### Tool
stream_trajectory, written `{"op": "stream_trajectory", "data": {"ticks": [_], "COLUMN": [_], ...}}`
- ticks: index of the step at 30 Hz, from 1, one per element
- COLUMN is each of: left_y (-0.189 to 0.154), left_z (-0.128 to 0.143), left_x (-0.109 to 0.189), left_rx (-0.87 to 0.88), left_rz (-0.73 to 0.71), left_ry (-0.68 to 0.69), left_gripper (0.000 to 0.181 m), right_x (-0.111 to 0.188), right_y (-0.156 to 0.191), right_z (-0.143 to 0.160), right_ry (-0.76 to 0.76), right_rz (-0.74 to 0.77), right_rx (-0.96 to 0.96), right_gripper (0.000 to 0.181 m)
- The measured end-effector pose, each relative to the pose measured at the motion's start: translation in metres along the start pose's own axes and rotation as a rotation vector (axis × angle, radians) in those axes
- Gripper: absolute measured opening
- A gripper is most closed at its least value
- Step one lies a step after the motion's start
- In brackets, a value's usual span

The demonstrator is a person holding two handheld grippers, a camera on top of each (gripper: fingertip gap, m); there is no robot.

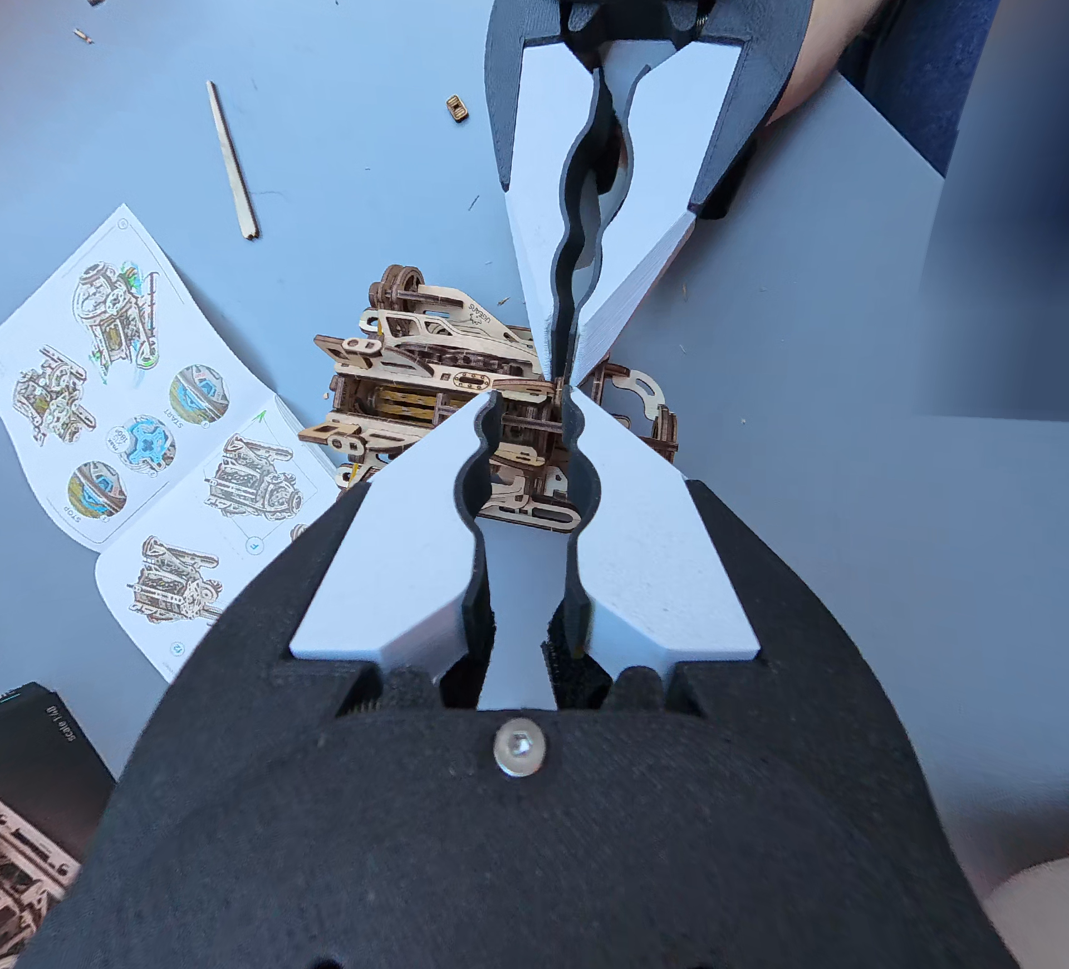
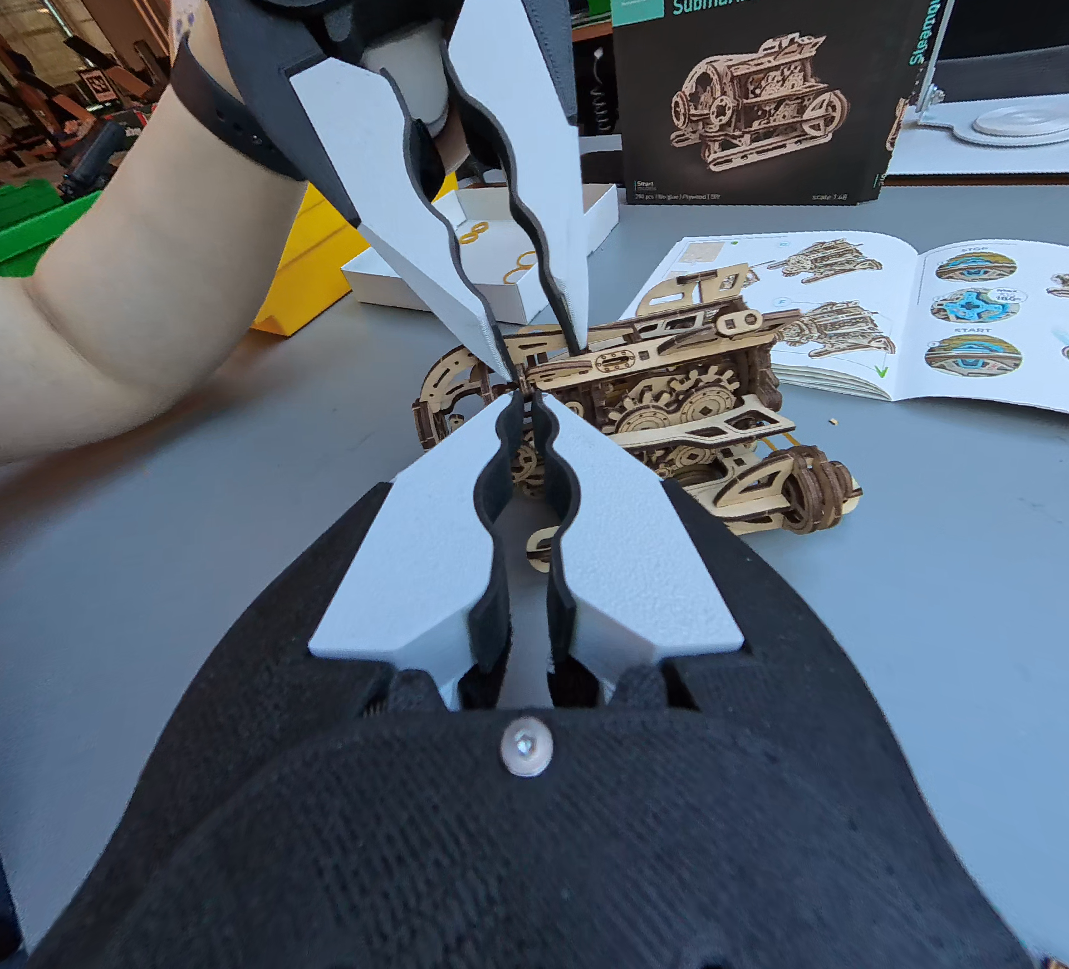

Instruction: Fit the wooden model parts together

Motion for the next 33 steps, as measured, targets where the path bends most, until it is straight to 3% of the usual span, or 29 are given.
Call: {"op": "stream_trajectory", "data": {"ticks": [12,27,33], "left_y": [0.002,0.002,0.005], "left_z": [0.001,0.004,-0.007], "left_x": [0.006,0.008,0.029], "left_rx": [0.060,0.089,0.176], "left_rz": [-0.018,-0.032,-0.054], "left_ry": [-0.152,-0.167,-0.363], "left_gripper": [0.022,0.022,0.024], "right_x": [0.000,0.009,0.029], "right_y": [0.001,0.000,0.000], "right_z": [0.003,0.004,-0.015], "right_ry": [0.009,0.021,-0.106], "right_rz": [-0.038,-0.072,-0.122], "right_rx": [-0.024,0.052,-0.002], "right_gripper": [0.001,0.001,0.001]}}
Point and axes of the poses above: each gripper's, where its closed fingertips meet, x back along the fingers, z out of its underside, y = z × x across the jaws, the point moved 3 cm from there along x, back along the fingers, and after that the axes turned 2 degrees about y, right-handed, at the moved point
